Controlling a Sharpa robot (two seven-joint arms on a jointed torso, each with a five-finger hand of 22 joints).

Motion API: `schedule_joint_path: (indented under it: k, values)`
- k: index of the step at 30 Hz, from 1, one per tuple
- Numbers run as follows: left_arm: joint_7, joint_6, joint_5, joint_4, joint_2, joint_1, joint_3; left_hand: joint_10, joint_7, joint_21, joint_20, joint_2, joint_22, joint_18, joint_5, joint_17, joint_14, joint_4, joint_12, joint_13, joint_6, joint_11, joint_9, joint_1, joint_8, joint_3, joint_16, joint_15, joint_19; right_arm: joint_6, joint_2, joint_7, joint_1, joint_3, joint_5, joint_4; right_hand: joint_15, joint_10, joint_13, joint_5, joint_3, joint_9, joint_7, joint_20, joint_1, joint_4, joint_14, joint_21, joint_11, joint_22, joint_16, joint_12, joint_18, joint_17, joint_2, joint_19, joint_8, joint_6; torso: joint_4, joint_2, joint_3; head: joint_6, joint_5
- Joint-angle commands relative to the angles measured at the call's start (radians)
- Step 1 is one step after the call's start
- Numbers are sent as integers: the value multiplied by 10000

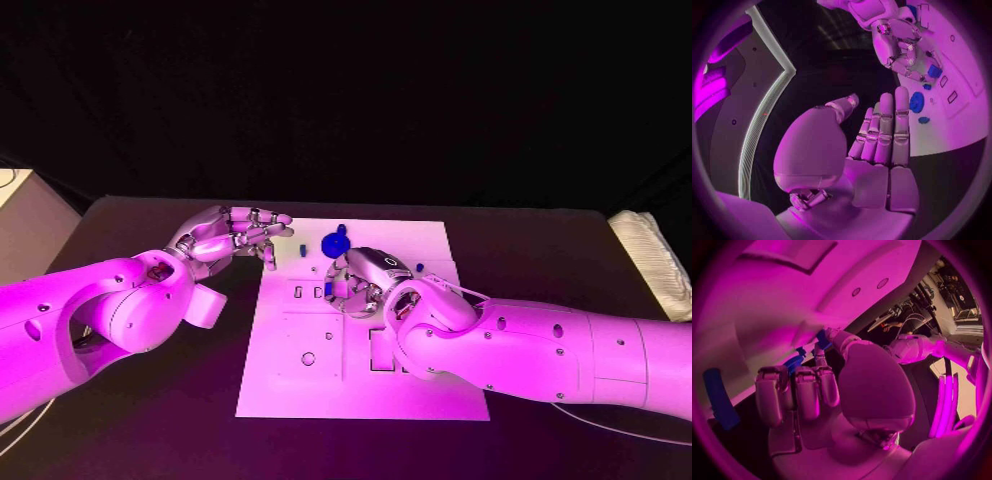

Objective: Assemble the parts on the task board

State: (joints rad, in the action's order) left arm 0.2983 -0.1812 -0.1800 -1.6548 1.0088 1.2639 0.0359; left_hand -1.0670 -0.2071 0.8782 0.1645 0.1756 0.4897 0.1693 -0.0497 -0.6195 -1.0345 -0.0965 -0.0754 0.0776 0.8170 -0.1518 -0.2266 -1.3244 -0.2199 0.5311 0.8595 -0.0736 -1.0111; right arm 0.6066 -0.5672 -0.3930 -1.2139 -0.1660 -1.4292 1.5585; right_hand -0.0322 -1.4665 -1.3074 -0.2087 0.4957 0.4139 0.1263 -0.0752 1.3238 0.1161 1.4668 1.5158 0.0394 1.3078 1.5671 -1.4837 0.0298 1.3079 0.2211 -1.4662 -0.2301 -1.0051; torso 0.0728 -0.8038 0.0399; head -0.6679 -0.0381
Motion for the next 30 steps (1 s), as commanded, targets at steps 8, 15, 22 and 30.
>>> schedule_joint_path:
  k: [8, 15, 22, 30]
  values:
    - [21, 165, -53, -4, -7, 4, -3, -47, -120, 42, -16, -80, 13, 149, 5, 16, 32, 32, -34, 14, -21, 14, -17, 14, 28, 52, 62, 10, 61, -185, 3, 94, 15, -10, -70, 3, 52, -247, -1799, 56, -46, -23, 11, 6, -127, -52, 1040, -51, 58, 2072, 37, 77, -123, 2629, 85, -764, -13, 127, 4, -2, 7, -18, -6]
    - [17, 181, -53, 5, -13, 3, -3, -47, -120, 42, -16, -80, 13, 149, 5, 16, 32, 32, -34, 14, -21, 14, -17, 14, 28, 52, 62, 10, 61, -153, 12, 143, 17, -12, -16, -4, 107, -176, -1738, 290, -245, -80, 74, -43, -345, 18, 1040, -90, 120, 2043, 37, 156, -114, 2629, 284, -748, 29, 305, -2, -3, 6, -26, -5]
    - [10, 201, -53, 24, -24, 1, -2, -47, -120, 42, -16, -80, 13, 149, 5, 16, 32, 32, -34, 14, -21, 14, -17, 14, 28, 52, 62, 10, 61, -101, 19, 160, 21, -14, -6, -20, 131, -43, -1607, 305, -421, -114, 108, -66, -432, 65, 1040, -148, 150, 1994, 37, 311, -98, 2629, 348, -722, 64, 427, -1, -8, 7, -26, -31]
    - [-1, 223, -53, 41, -32, -1, 0, -47, -120, 42, -16, -80, 13, 149, 5, 16, 32, 32, -34, 14, -21, 14, -17, 14, 28, 52, 62, 10, 61, -13, 18, 252, 22, -15, 48, -31, 183, 75, -1496, 1076, -1088, -202, 153, -125, -487, 294, 1040, -205, 202, 1955, 37, 452, -84, 2629, 282, -701, 105, 654, -2, -2, 1, -21, -25]
